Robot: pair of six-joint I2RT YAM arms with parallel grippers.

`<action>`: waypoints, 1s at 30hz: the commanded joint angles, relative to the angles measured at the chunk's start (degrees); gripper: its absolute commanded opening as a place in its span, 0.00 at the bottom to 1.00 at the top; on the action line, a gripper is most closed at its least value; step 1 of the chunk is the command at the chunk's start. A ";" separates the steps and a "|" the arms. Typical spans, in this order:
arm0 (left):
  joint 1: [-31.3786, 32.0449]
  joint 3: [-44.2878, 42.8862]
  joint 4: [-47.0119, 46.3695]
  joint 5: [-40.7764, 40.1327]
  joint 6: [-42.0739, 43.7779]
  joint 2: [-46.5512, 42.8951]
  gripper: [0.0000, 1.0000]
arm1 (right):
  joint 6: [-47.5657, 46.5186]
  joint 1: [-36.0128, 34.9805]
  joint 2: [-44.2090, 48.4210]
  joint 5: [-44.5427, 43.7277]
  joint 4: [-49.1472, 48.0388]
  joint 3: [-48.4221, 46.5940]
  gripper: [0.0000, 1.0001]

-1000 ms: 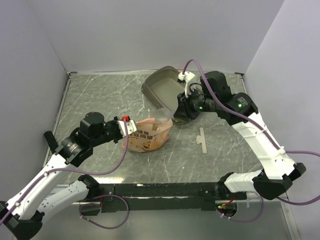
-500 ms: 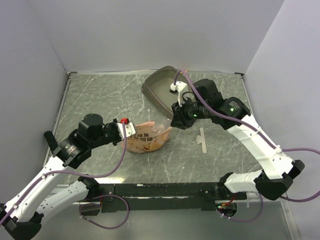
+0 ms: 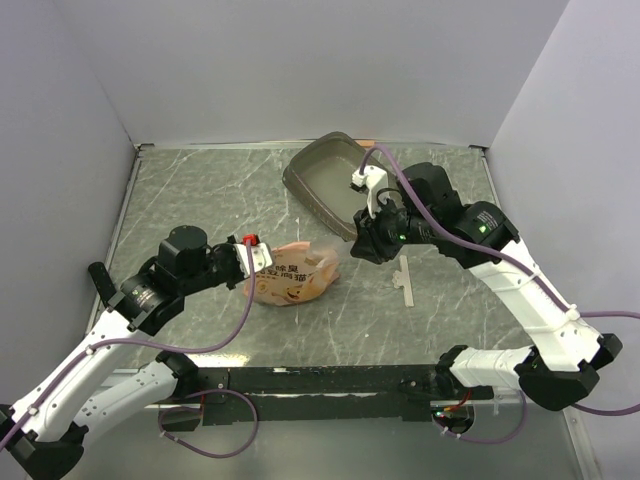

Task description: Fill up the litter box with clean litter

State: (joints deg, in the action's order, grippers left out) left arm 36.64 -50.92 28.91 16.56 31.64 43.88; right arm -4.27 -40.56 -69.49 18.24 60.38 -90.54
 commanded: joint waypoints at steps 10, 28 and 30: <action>0.45 -4.90 -8.07 -2.05 0.26 0.51 0.01 | -1.18 -3.30 2.26 -0.39 9.22 -1.92 0.00; 1.24 -3.32 -13.88 -1.97 -0.52 -0.63 0.01 | -1.00 -5.67 -5.65 1.01 4.04 -1.30 0.00; 1.41 -3.05 -13.35 -2.32 -0.52 -1.25 0.01 | -2.49 -5.85 -5.83 -1.18 6.40 -2.62 0.00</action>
State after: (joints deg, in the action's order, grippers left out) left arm 37.63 -51.77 27.40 14.61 31.81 45.60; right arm -5.48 -45.17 -74.98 17.65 61.56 -90.43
